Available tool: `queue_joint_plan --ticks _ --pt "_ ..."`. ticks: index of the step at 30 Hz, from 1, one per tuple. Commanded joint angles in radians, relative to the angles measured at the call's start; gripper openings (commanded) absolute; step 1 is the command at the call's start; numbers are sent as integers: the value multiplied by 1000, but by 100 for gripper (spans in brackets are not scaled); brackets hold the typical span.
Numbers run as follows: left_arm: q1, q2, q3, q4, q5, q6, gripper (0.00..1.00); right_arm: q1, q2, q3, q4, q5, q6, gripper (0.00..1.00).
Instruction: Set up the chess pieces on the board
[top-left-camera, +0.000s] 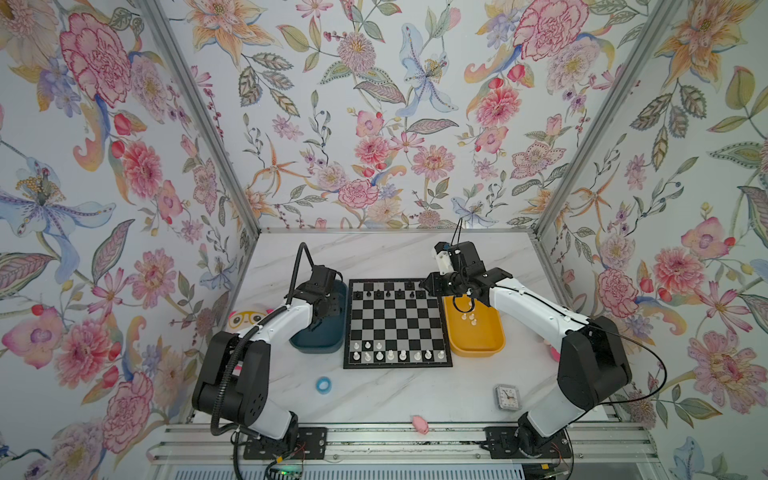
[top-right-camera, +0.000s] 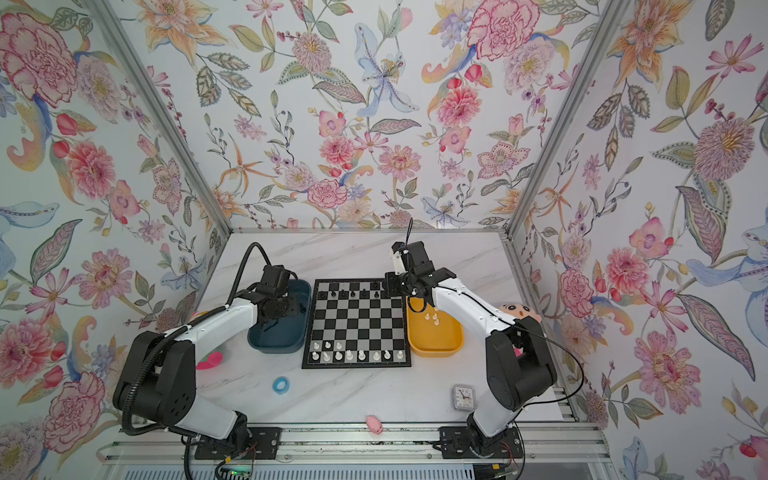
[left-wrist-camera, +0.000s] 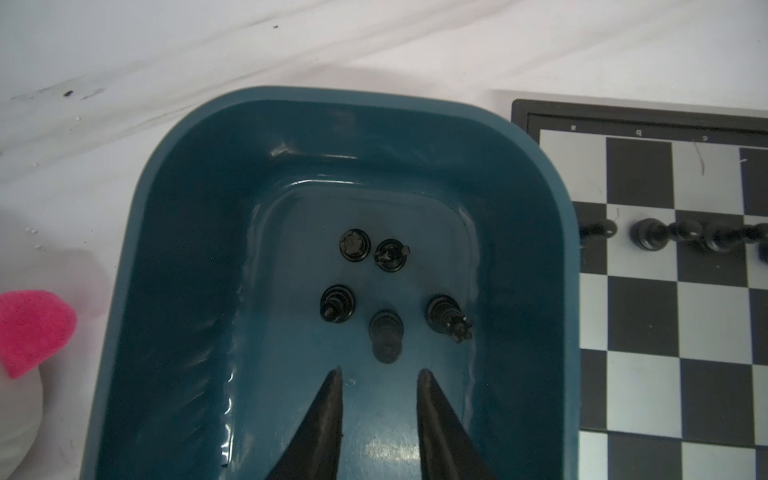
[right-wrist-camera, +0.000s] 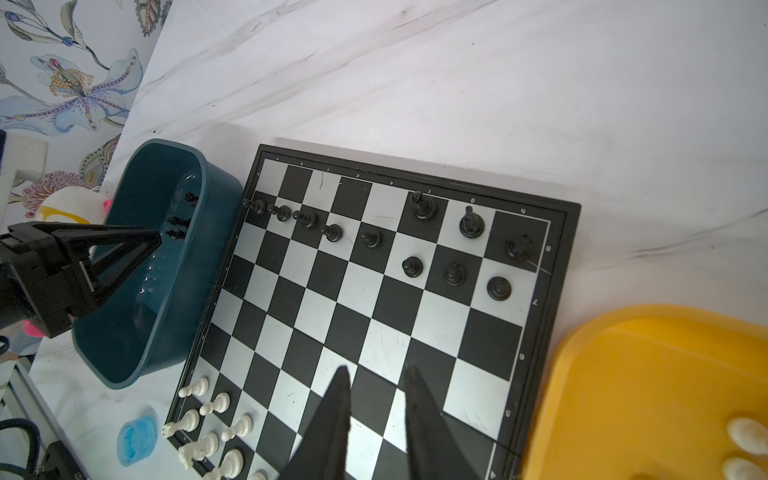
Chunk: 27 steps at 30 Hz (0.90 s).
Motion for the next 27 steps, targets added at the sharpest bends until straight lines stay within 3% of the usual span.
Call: queue_joint_plan --ticks 1,27 --pt "12 18 23 7 13 3 33 6 15 26 -13 4 7 25" --pt "28 122 46 57 7 16 30 6 9 19 -8 4 13 25"
